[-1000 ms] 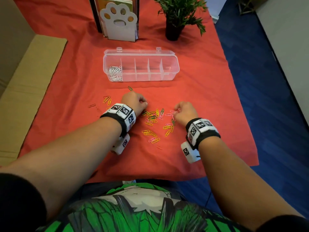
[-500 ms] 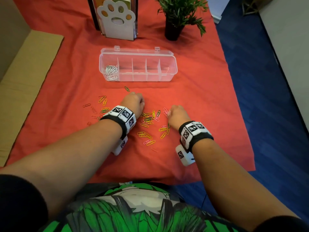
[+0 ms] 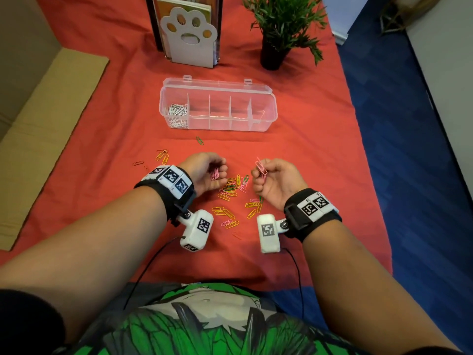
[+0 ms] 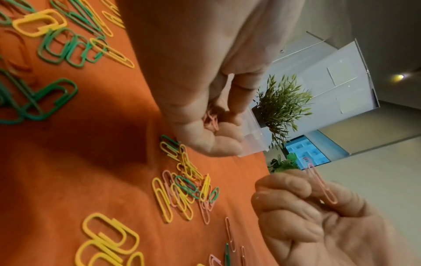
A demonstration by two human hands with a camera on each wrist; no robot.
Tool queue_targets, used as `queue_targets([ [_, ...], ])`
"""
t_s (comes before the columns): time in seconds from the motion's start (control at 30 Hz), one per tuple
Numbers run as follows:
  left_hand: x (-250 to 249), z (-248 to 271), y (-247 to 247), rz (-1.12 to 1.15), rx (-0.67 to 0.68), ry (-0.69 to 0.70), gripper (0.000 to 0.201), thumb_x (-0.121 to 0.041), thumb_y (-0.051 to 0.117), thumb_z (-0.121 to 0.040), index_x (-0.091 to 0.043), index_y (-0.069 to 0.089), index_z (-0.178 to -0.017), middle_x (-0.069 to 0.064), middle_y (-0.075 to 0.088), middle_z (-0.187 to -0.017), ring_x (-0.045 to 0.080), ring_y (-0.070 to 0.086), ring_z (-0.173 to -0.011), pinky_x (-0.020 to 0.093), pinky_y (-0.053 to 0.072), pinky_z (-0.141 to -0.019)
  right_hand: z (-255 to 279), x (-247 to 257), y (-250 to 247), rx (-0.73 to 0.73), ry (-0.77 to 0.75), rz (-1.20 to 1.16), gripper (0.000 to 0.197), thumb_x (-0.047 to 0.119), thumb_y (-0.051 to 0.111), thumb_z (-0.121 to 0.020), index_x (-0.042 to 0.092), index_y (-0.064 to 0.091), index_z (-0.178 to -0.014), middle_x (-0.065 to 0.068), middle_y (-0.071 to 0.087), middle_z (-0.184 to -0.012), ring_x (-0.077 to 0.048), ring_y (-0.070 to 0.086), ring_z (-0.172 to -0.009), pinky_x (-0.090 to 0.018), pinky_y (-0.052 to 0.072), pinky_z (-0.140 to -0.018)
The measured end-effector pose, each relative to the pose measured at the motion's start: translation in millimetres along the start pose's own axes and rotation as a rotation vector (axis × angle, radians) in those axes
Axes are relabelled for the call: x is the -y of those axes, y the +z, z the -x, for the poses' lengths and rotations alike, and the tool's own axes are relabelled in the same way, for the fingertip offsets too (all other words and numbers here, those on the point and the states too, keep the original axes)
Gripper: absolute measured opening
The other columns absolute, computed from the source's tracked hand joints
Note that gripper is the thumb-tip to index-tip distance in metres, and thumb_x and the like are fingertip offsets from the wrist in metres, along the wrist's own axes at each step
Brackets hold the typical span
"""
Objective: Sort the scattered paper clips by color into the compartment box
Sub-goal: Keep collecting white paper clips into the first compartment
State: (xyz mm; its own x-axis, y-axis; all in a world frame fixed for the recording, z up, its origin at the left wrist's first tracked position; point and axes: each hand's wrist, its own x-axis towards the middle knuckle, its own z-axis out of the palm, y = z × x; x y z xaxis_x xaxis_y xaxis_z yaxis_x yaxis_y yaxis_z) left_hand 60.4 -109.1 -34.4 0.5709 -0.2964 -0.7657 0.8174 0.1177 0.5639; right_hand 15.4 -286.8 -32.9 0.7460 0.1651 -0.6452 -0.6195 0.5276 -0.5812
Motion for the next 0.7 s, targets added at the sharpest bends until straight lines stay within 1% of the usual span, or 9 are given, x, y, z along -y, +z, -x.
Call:
queue_targets([
  [0.07, -0.2, 1.4, 1.7, -0.040, -0.008, 0.018, 0.022, -0.015, 0.039, -0.093, -0.016, 0.052, -0.076, -0.001, 0.050, -0.067, 0.005, 0.051, -0.041, 0.018, 0.052, -0.047, -0.4, 0.1, 3.0, 0.071, -0.011, -0.056, 0.007, 0.016, 0.041, -0.065, 0.013, 0.043, -0.059, -0.005, 0.045, -0.058, -0.014, 0.031, -0.047, -0.021, 0.028, -0.045],
  [0.1, 0.3, 1.4, 2.3, -0.063, -0.017, 0.027, 0.021, -0.014, 0.039, -0.093, -0.016, 0.052, -0.077, -0.001, 0.050, -0.068, 0.004, 0.051, -0.042, 0.018, 0.051, -0.047, -1.8, -0.3, 4.2, 0.072, -0.002, -0.056, 0.011, 0.019, 0.042, -0.066, 0.013, 0.043, -0.057, -0.004, 0.043, -0.057, -0.013, 0.030, -0.046, -0.020, 0.027, -0.044],
  [0.2, -1.0, 1.8, -0.9, -0.169, -0.083, 0.061, 0.020, -0.011, 0.040, -0.094, -0.017, 0.052, -0.079, 0.001, 0.051, -0.070, 0.008, 0.052, -0.056, 0.017, 0.051, -0.044, -11.3, -1.6, 10.0, -0.044, 0.045, 0.027, 0.026, 0.024, 0.041, -0.078, 0.016, 0.039, -0.053, 0.000, 0.044, -0.051, -0.010, 0.030, -0.041, -0.017, 0.023, -0.040],
  [0.27, -4.2, 1.7, -6.0, -0.218, -0.115, 0.081, 0.021, -0.009, 0.038, -0.095, -0.017, 0.051, -0.081, 0.001, 0.053, -0.073, 0.010, 0.052, -0.062, 0.016, 0.050, -0.043, -16.9, -2.7, 15.5, -0.137, 0.063, 0.090, 0.029, 0.022, 0.041, -0.083, 0.018, 0.035, -0.055, 0.002, 0.045, -0.047, -0.009, 0.032, -0.037, -0.016, 0.022, -0.037],
  [0.33, -11.6, 4.1, -11.0, -0.225, -0.105, 0.083, 0.022, -0.008, 0.034, -0.095, -0.019, 0.049, -0.083, 0.000, 0.053, -0.074, 0.010, 0.051, -0.063, 0.015, 0.050, -0.046, -21.7, -3.2, 21.6, -0.193, 0.064, 0.157, 0.027, 0.018, 0.041, -0.085, 0.017, 0.038, -0.059, 0.003, 0.046, -0.046, -0.007, 0.035, -0.034, -0.015, 0.024, -0.035],
  [0.5, -50.8, 7.5, -21.9, -0.102, -0.085, 0.148, 0.019, -0.007, 0.035, -0.094, -0.014, 0.052, -0.092, 0.002, 0.057, -0.081, 0.011, 0.055, -0.071, 0.023, 0.049, -0.068, -30.0, 5.0, 41.8, -0.244, -0.021, 0.296, 0.023, -0.002, 0.040, -0.087, 0.013, 0.043, -0.070, -0.004, 0.040, -0.060, -0.010, 0.038, -0.044, -0.016, 0.029, -0.038],
  [0.6, -82.9, 8.9, -21.3, -0.033, -0.068, 0.215, 0.014, -0.008, 0.037, -0.092, -0.013, 0.050, -0.096, 0.002, 0.053, -0.078, 0.013, 0.054, -0.070, 0.024, 0.047, -0.069, -35.8, 17.4, 53.7, -0.250, -0.099, 0.341, 0.022, -0.010, 0.039, -0.085, 0.009, 0.050, -0.082, -0.005, 0.040, -0.063, -0.012, 0.038, -0.051, -0.016, 0.032, -0.038],
  [0.67, -102.8, 9.6, -19.7, 0.009, -0.091, 0.253, 0.011, -0.006, 0.039, -0.090, -0.012, 0.048, -0.089, 0.002, 0.046, -0.075, 0.013, 0.048, -0.066, 0.023, 0.045, -0.066, -40.8, 26.2, 60.3, -0.250, -0.131, 0.366, 0.025, -0.010, 0.039, -0.085, 0.007, 0.053, -0.098, -0.005, 0.041, -0.063, -0.011, 0.039, -0.051, -0.016, 0.034, -0.037],
  [0.7, -111.0, 9.3, -19.5, 0.024, -0.123, 0.265, 0.009, -0.005, 0.042, -0.088, -0.011, 0.047, -0.084, 0.003, 0.044, -0.075, 0.012, 0.046, -0.063, 0.023, 0.045, -0.064, -42.8, 30.4, 64.0, -0.249, -0.141, 0.378, 0.026, -0.010, 0.038, -0.086, 0.005, 0.054, -0.101, -0.005, 0.041, -0.063, -0.011, 0.039, -0.051, -0.016, 0.035, -0.037],
])
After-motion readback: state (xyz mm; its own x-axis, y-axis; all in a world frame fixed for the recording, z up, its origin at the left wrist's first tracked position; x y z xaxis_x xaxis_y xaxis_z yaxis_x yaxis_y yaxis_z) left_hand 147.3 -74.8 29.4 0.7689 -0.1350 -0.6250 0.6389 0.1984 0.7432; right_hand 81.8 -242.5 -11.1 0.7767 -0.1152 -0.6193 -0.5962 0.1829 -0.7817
